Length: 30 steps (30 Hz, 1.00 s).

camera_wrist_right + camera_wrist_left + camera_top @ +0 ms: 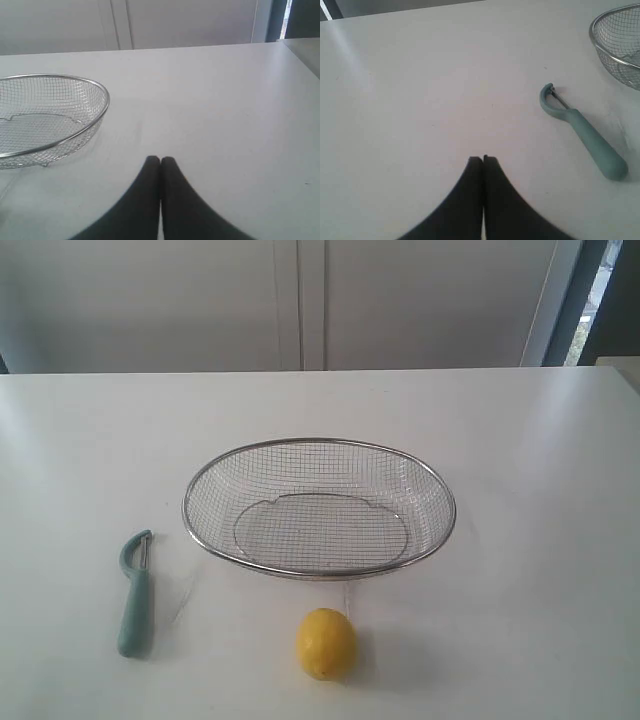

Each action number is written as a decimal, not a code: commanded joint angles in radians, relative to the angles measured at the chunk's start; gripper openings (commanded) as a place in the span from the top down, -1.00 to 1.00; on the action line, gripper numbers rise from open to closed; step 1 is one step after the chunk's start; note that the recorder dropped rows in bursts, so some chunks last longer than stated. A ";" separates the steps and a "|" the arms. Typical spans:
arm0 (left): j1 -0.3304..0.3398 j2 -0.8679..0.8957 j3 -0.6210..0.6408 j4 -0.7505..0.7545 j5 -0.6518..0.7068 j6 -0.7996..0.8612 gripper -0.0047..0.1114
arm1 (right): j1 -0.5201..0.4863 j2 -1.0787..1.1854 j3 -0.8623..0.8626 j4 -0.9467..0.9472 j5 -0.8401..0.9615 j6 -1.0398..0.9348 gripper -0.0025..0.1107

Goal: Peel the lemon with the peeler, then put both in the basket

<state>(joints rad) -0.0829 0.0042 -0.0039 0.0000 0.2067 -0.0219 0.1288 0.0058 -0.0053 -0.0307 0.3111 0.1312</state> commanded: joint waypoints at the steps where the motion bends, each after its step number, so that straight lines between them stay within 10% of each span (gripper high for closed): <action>1: 0.000 -0.004 0.004 0.005 0.003 -0.001 0.92 | 0.001 -0.006 0.005 0.000 -0.014 0.003 0.96; 30: 0.000 -0.004 0.004 0.005 0.003 -0.001 0.92 | 0.001 -0.006 0.005 0.000 -0.162 0.003 0.96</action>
<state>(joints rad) -0.0829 0.0042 -0.0039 0.0000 0.2067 -0.0219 0.1288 0.0058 -0.0053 -0.0307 0.1912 0.1312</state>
